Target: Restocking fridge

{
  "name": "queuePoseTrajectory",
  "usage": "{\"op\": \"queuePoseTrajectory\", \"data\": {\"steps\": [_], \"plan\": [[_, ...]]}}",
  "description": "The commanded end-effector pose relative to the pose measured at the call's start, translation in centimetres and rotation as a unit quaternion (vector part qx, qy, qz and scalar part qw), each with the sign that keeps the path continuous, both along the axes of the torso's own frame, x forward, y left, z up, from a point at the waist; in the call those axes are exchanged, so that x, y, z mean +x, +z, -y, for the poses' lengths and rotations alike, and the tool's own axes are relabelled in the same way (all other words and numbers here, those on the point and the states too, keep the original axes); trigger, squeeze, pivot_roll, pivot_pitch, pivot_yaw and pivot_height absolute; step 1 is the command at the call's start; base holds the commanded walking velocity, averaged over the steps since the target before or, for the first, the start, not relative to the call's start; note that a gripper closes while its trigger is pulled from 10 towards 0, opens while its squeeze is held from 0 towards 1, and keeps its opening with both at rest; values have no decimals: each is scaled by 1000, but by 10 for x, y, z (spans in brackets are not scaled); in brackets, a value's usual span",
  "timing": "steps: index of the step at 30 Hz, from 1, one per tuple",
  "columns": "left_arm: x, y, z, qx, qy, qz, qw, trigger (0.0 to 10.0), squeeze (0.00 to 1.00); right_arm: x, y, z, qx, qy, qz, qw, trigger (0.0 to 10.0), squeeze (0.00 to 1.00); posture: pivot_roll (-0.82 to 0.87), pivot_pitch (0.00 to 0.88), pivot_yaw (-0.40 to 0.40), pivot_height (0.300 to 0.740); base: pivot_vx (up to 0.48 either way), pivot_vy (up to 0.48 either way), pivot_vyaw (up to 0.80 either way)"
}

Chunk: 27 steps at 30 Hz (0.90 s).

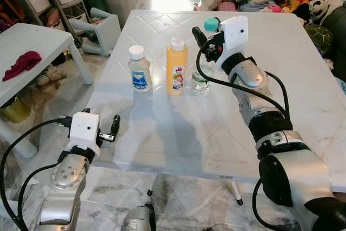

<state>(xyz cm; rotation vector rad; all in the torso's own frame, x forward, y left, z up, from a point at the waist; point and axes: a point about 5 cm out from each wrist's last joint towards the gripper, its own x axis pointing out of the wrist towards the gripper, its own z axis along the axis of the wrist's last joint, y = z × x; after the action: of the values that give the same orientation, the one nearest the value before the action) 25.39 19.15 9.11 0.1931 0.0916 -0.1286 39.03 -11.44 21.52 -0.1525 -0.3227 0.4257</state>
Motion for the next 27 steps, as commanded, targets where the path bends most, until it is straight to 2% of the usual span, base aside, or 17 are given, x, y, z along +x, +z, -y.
{"op": "queuePoseTrajectory", "data": {"steps": [1,3,6,13,14,15,16,17,22,27], "plan": [[2,-1,1,3,3,0,1000,10000,0,-5,-20,1,0,-6,-31,1000,0,0,93,19,3,740,0,0,0],[3,-2,2,-2,10,0,1000,10000,0,-9,-26,5,7,-20,-31,999,0,0,87,9,-4,740,0,0,0],[6,-4,5,-14,21,0,1000,10000,0,-25,-28,17,38,-65,13,997,0,0,81,0,-14,740,0,0,0],[8,-8,6,-14,27,-6,1000,10000,0,-47,-36,32,47,-120,27,991,0,0,52,0,-10,740,0,0,0],[9,-10,7,-15,25,-10,1000,10000,0,-56,-37,33,45,-131,34,990,0,0,43,0,-6,740,0,0,0],[9,-10,8,-15,22,-10,1000,10000,0,-60,-38,32,45,-131,35,990,1725,0,40,0,-6,740,0,0,0],[10,-11,9,-15,19,-11,1000,10000,0,-66,-41,30,46,-132,30,990,6510,0,31,0,-3,740,0,0,0],[11,-11,10,-14,19,-11,1000,10000,0,-67,-42,29,46,-130,26,990,10000,0,29,0,-1,740,-240,0,0],[18,-7,9,-11,19,-4,1000,10000,0,-74,-46,18,43,-112,12,993,10000,0,22,0,4,740,-244,0,0],[19,-8,10,-12,22,-2,1000,10000,0,-80,-50,13,51,-105,-10,993,10000,0,26,0,-1,740,-245,0,0]]}}
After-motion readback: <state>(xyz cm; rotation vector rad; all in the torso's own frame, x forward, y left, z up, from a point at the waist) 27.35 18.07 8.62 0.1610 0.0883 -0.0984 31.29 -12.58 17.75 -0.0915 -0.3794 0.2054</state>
